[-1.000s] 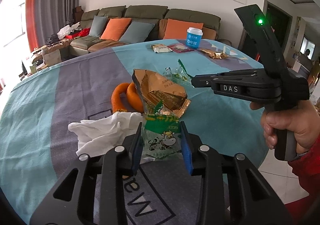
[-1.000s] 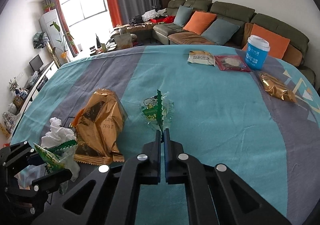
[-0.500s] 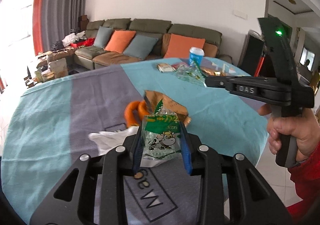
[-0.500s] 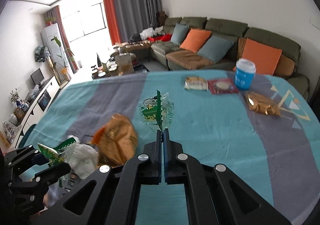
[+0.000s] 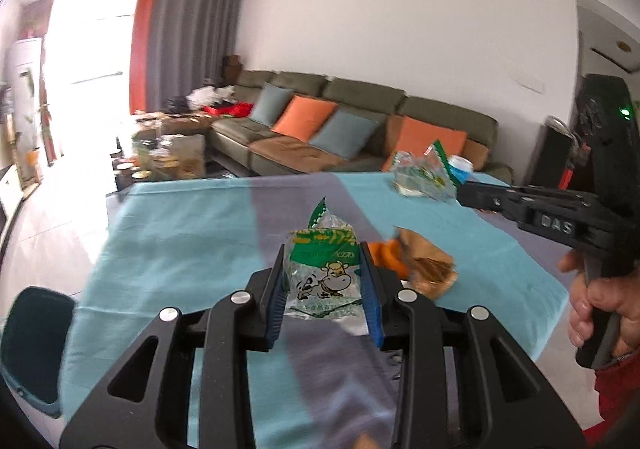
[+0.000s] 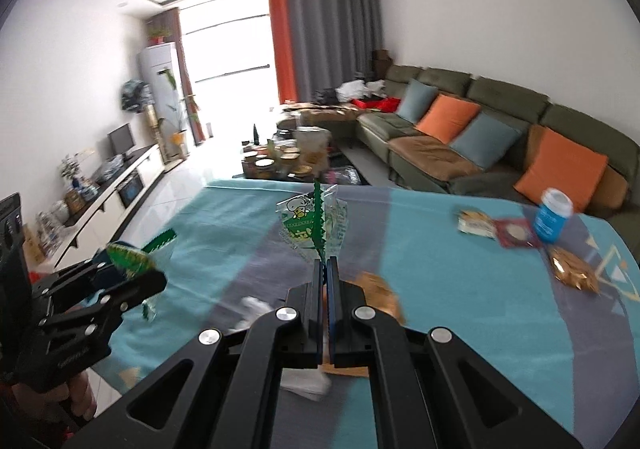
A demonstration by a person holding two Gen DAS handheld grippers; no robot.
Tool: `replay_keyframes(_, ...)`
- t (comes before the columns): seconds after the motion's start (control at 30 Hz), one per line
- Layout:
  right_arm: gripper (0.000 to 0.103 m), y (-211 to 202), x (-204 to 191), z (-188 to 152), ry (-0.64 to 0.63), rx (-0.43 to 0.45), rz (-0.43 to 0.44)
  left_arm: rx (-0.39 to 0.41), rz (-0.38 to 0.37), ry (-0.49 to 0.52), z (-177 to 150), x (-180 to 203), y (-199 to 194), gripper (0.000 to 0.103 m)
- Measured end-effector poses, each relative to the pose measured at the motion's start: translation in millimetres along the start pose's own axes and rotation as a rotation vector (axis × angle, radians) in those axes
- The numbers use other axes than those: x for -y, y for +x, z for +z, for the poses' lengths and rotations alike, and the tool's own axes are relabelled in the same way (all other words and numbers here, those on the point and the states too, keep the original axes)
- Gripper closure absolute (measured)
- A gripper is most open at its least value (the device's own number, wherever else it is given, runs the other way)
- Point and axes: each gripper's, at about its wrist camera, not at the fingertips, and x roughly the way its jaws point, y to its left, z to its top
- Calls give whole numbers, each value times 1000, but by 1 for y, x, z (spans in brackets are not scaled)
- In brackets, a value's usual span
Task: Collect trash
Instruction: 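Carry both wrappers to the teal bin and open both tools over it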
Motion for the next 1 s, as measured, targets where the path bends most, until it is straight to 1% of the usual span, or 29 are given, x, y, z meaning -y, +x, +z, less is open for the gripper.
replay_keyframes(0.17,102,7,-43,11,-57,13,73,42,99,-50,2,-38,-29,70)
replay_keyframes(0.37,102,26,-95,23,-121,16,183,79,245,-109,-1,-89,-65,70)
replay_keyframes(0.7,102,65,-185,32,-221,-41,385,104,478,-201,-11,-172,-121,70)
replay_keyframes(0.83,102,78,-224,36,-259,-63,453,107,549,-230,-16,-202,-141,70)
replay_keyframes(1.0,102,94,-263,38,-292,-99,516,95,598,-257,-24,-230,-158,70)
